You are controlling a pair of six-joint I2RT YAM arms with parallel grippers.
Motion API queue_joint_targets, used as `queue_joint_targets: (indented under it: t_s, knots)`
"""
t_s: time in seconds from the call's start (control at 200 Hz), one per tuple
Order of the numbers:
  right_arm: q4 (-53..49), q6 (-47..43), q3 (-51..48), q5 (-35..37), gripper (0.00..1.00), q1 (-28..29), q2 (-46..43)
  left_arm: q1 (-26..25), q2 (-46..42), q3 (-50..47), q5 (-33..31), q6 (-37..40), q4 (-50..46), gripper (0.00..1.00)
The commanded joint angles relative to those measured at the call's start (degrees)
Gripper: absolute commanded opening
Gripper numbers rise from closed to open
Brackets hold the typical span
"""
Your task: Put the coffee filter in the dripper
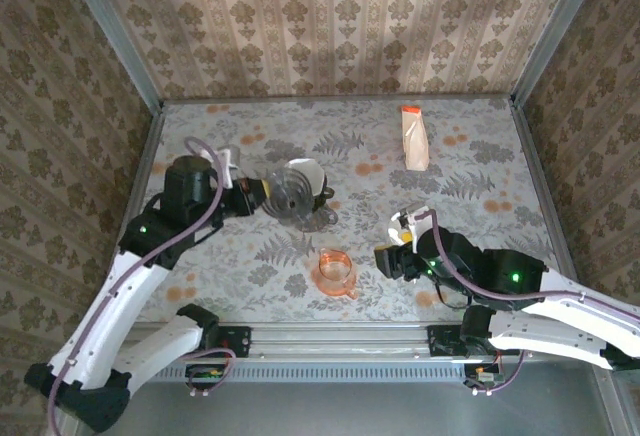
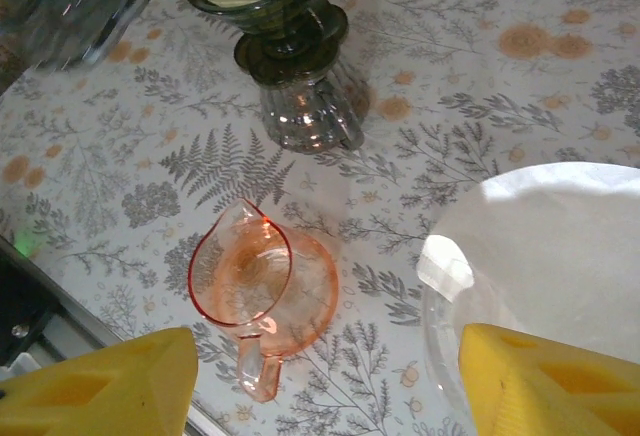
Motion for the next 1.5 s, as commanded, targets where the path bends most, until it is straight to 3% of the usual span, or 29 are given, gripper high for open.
queue_joint_targets:
  t_s: [0.0,0.165,0.295,0.675,0.995,1.495]
  knots:
    - [-2.88,0.73,0.56,4.38,0.71,-0.33,-1.5,-6.82,-1.3,1.01,-1.04,-0.65,-5.12,0.0]
    - [-3.98,1.17,0.75,6.95,0.71,-0.58,-3.71,-18.88,2.24,-3.23,-4.35,-3.4,-0.52,0.0]
    - [-5.34,1.7,1.16,7.5,0.71,-0.77,-4.64,-22.14,6.32,-8.11,-1.86,-5.05,8.89,0.0]
    - [-7.16,2.95,1.46,6.99,0.71,-0.77,-6.75,-21.21,10.13,-11.64,-1.8,-1.89,15.81,0.0]
    - [-7.46,3.21,1.31,7.3,0.71,-0.77,-6.69,-17.98,10.72,-12.95,0.36,-2.46,14.98,0.0]
    - [-7.77,3.41,1.63,7.29,0.71,-0.77,-6.74,-17.94,12.37,-14.26,2.16,-3.68,14.97,0.0]
